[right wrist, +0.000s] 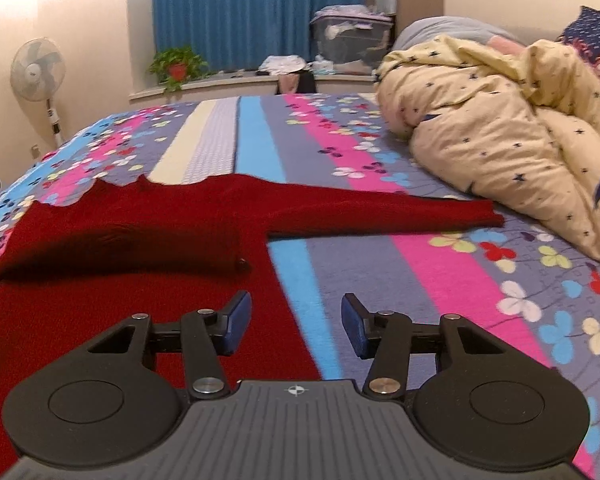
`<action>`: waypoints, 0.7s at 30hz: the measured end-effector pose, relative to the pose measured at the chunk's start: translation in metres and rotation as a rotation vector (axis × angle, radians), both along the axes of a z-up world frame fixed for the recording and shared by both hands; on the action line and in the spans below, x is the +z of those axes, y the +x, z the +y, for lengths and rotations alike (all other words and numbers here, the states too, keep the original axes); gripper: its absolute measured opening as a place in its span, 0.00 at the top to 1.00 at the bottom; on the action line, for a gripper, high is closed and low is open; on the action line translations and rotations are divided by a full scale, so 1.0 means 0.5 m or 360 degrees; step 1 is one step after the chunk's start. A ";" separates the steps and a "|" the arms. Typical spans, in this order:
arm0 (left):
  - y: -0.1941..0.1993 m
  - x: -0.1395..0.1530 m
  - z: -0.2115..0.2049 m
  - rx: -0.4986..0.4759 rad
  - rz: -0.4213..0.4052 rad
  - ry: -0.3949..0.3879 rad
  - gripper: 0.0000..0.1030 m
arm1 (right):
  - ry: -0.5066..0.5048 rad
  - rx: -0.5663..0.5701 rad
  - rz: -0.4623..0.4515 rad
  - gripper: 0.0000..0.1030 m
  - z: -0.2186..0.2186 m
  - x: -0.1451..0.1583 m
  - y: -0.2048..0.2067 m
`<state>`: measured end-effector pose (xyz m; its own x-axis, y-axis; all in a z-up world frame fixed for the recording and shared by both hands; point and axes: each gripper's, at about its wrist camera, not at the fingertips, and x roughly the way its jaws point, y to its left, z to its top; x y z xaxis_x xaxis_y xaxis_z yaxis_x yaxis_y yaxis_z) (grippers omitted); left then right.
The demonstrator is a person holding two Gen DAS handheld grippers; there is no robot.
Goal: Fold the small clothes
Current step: 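Grasp the sweater near the buttons with the right gripper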
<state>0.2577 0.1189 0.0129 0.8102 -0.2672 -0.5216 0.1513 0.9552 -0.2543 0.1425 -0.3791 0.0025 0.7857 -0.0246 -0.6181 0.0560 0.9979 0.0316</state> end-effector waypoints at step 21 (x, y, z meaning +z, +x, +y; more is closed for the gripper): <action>0.064 -0.015 0.170 0.0333 0.0288 -0.0111 0.58 | 0.0671 -0.0454 0.0222 0.91 0.142 -0.090 0.322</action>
